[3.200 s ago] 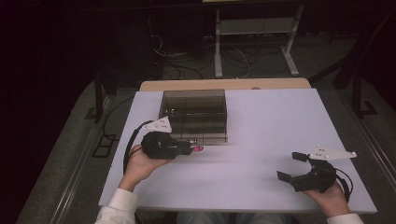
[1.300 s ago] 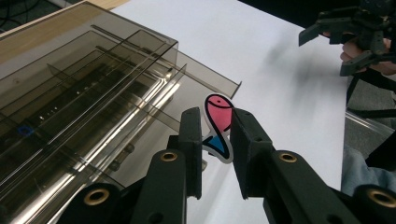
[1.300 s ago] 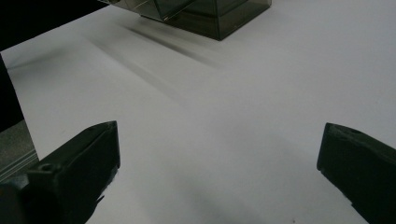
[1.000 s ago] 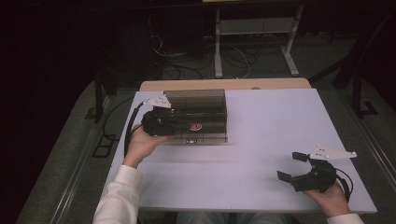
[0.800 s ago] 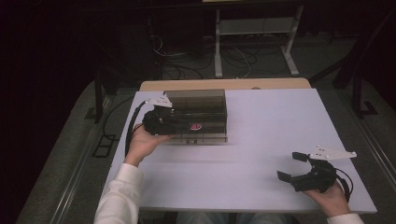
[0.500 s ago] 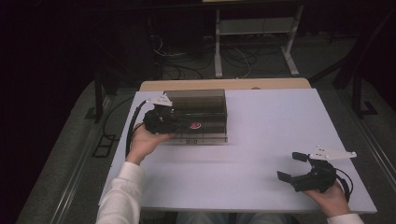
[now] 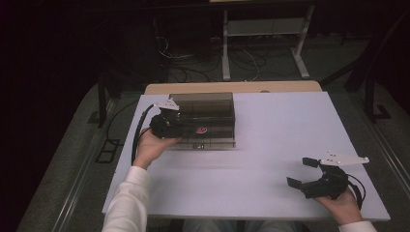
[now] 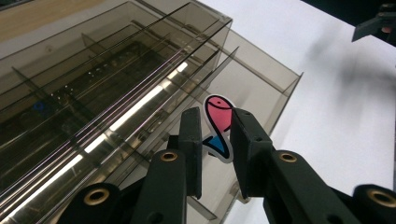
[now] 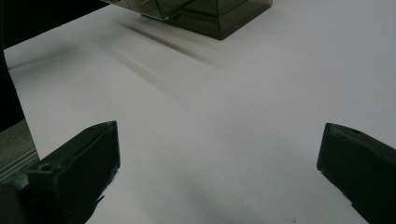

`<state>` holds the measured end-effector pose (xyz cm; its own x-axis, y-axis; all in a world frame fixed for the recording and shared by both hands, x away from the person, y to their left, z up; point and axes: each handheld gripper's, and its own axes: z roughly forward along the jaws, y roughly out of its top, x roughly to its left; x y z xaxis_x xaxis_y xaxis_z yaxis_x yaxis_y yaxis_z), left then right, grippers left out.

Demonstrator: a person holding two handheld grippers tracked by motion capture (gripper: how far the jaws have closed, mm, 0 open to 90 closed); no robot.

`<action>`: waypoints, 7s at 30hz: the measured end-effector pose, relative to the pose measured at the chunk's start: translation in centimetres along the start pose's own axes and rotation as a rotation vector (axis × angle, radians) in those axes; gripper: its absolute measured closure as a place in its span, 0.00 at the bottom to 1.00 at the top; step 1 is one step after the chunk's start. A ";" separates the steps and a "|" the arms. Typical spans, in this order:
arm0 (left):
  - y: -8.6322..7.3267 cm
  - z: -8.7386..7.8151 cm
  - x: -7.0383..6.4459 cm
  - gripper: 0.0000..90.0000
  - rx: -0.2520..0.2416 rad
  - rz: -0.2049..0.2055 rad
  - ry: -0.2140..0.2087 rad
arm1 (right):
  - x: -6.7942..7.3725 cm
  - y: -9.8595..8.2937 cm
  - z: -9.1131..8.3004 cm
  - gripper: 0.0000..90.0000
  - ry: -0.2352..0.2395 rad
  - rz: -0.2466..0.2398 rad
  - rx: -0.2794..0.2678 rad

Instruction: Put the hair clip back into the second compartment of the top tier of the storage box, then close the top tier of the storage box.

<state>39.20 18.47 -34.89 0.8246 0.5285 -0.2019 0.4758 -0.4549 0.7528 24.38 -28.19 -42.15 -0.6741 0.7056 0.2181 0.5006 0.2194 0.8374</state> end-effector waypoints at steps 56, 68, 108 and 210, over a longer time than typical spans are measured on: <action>0.3 -0.1 -0.7 0.52 -0.022 -0.027 0.053 | 0.0 0.0 0.0 0.00 -0.002 0.001 0.001; -0.1 -1.3 -2.4 0.47 -0.099 -0.007 0.038 | 0.0 0.0 0.0 0.00 -0.001 0.000 -0.004; -2.1 -0.7 -6.5 0.46 -0.105 0.085 -0.108 | 0.0 0.0 0.0 0.00 -0.002 0.001 0.002; -3.5 3.7 -2.9 0.99 0.079 0.064 0.033 | 0.0 -0.1 0.0 0.00 0.000 0.000 0.001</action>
<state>36.26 15.90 -39.29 0.8442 0.5192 -0.1331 0.4459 -0.5427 0.7118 24.38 -28.24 -42.20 -0.6739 0.7059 0.2179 0.5013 0.2204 0.8367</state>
